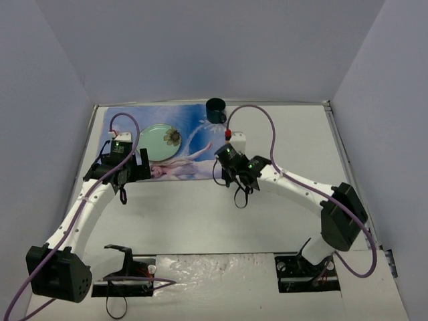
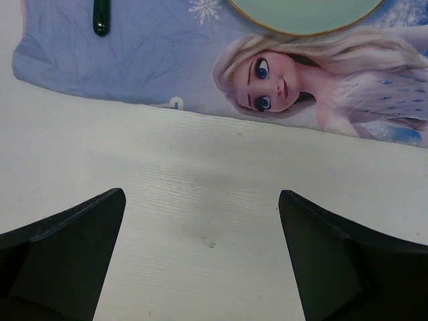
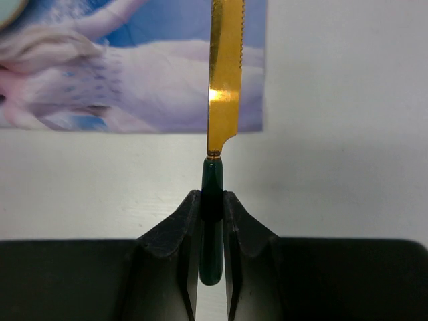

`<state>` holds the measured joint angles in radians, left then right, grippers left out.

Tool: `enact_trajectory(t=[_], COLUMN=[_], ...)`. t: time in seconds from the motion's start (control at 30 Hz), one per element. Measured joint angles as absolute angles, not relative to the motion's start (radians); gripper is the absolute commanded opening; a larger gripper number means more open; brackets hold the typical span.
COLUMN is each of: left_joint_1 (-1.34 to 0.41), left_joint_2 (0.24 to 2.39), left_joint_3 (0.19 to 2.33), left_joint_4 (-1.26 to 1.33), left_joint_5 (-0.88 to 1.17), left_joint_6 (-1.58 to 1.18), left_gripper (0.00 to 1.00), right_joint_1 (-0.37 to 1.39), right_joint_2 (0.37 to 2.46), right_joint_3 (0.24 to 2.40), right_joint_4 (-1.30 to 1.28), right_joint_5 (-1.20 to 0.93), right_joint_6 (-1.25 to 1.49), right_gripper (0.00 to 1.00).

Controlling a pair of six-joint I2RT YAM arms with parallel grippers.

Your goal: Set the dinner table for one person

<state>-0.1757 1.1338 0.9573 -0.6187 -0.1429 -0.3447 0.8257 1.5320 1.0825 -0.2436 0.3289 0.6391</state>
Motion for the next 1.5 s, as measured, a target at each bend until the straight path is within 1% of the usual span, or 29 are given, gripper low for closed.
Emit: enact_trajectory(t=[0.13, 0.27, 0.43, 0.57, 0.87, 1.5], left_joint_1=[-0.176, -0.176, -0.176, -0.176, -0.176, -0.175], left_joint_2=[1.032, 0.965, 0.923, 0.886, 0.92, 0.945], left_joint_3=[0.957, 0.957, 0.938, 0.904, 0.901, 0.901], left_joint_4=[-0.646, -0.656, -0.667, -0.671, -0.669, -0.665], left_joint_5=[-0.161, -0.202, -0.281, -0.311, -0.337, -0.332], left_joint_6=[-0.346, -0.345, -0.345, -0.345, -0.345, -0.345], left_gripper=[0.97, 0.97, 0.97, 0.97, 0.97, 0.97], right_joint_1=[0.813, 0.793, 0.77, 0.743, 0.675, 0.663], right_joint_2=[1.704, 1.9, 2.1, 2.189, 2.296, 2.42], right_joint_3=[1.329, 1.522, 1.679, 1.755, 1.906, 2.013], right_joint_4=[-0.235, -0.22, -0.234, -0.253, -0.247, -0.251], right_joint_5=[0.331, 0.332, 0.327, 0.32, 0.303, 0.266], right_joint_6=[0.57, 0.526, 0.489, 0.478, 0.467, 0.47], right_gripper=[0.0, 0.0, 0.0, 0.0, 0.0, 0.0])
